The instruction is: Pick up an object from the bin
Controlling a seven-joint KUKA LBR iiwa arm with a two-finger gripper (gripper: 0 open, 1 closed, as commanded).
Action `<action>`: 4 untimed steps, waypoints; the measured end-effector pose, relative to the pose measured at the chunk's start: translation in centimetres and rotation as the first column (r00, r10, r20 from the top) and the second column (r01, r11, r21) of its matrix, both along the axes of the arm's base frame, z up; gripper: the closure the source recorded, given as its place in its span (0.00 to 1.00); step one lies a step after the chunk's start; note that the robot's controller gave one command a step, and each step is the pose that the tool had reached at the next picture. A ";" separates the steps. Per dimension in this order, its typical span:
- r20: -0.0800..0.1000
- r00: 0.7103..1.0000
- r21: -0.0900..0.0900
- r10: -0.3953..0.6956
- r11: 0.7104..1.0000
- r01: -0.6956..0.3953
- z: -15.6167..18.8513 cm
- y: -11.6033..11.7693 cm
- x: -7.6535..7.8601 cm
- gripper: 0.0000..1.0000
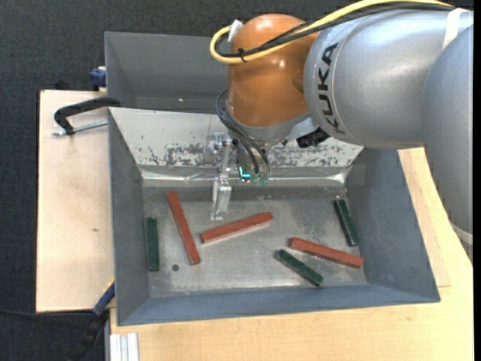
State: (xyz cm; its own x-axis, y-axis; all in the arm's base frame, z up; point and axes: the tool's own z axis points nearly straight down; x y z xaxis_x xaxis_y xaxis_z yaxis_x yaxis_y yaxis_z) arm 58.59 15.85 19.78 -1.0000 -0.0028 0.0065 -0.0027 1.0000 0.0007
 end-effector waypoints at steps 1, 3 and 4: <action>0.008 1.000 0.001 -0.002 1.000 0.002 0.5 -0.1 0.2 0.00; 0.007 0.996 0.001 0.090 0.996 -0.090 -12.7 -6.1 -3.0 1.00; 0.007 0.996 0.001 0.091 0.996 -0.091 -12.7 -6.1 -3.0 1.00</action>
Offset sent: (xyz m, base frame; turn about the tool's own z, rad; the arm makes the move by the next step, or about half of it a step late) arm -0.0490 -0.0512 -0.1196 -0.1430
